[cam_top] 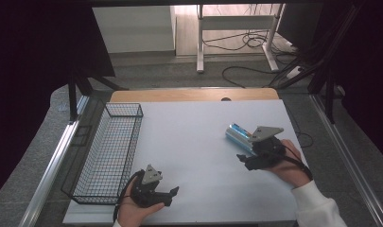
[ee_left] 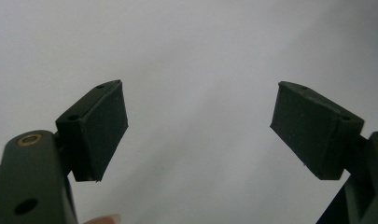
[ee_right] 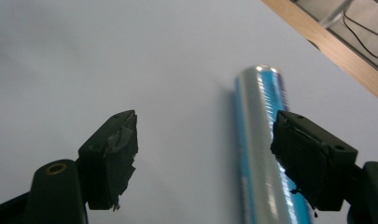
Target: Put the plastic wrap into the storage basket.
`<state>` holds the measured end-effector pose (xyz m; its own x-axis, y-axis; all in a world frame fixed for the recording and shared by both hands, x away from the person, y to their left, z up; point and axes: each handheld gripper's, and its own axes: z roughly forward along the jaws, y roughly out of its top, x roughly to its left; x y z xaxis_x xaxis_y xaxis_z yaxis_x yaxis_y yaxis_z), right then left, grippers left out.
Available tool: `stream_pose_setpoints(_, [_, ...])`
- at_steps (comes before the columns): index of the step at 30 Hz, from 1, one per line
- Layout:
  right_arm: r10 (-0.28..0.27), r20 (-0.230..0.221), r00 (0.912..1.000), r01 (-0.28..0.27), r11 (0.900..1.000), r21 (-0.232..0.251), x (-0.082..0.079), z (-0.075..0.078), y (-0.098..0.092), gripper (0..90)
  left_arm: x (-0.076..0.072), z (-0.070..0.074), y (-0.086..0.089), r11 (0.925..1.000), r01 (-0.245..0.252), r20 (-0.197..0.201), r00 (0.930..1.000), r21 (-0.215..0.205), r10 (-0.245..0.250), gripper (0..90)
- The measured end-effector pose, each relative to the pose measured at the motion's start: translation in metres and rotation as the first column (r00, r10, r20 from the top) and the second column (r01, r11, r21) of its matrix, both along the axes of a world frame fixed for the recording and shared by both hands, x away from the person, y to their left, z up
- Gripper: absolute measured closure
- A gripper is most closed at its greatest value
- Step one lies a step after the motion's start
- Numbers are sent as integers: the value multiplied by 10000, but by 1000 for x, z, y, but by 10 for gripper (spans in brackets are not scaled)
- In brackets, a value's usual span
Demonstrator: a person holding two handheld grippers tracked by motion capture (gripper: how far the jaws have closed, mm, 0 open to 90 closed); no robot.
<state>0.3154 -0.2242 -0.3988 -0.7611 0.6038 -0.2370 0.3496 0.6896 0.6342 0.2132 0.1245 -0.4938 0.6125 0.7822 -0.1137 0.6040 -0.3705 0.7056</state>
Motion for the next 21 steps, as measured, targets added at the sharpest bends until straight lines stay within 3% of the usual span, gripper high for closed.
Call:
stream_pose_setpoints(3, [-221,-112,9997,217,9993,-298,10,2,-7,222,-1,0,0,10000,22,9,10000,35,-22,180])
stream_pose_setpoints(8, [-846,-724,9938,778,9928,-915,39,-4,-28,207,-1,0,3,10000,-51,33,10000,-6,51,180])
stream_pose_setpoints(21, [-1546,-1664,9739,1381,9847,-1065,68,-25,-49,204,0,-1,3,10000,-60,22,10000,75,60,180])
